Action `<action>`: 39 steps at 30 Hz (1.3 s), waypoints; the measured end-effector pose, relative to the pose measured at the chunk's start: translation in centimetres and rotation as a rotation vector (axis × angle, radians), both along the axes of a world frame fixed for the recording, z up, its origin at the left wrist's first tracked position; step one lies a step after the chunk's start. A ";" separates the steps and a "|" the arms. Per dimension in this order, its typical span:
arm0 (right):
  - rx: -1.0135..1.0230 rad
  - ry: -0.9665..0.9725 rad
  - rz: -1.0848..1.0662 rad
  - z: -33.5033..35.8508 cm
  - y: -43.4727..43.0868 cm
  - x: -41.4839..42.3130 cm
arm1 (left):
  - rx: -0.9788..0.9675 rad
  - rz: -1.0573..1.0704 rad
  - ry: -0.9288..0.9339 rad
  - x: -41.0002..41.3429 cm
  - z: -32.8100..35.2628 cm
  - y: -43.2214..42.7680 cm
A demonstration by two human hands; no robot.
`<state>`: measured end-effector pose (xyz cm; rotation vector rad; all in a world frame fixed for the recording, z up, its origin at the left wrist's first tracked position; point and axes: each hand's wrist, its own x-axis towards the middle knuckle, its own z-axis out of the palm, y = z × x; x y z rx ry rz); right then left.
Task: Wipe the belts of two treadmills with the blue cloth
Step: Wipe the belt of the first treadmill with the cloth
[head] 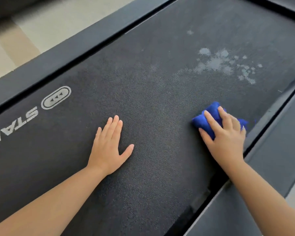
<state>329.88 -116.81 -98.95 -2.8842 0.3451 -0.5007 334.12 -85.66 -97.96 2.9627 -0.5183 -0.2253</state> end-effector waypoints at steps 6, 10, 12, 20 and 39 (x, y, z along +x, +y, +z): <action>-0.059 -0.049 0.381 -0.6 9.5 -3.9 | -0.031 -0.026 -0.032 1.7 0.5 0.6; -0.083 -0.066 0.442 -0.7 8.1 -1.7 | 0.052 0.101 -0.045 4.7 1.0 2.7; -0.069 -0.049 0.347 -0.5 6.9 0.7 | 0.094 0.150 -0.011 6.4 0.8 3.6; 0.020 0.015 -0.074 -0.2 5.7 7.4 | 0.085 0.345 -0.032 10.8 0.0 4.5; 0.076 0.076 -0.185 0.3 6.8 19.1 | 0.051 0.333 -0.029 10.9 -0.3 5.0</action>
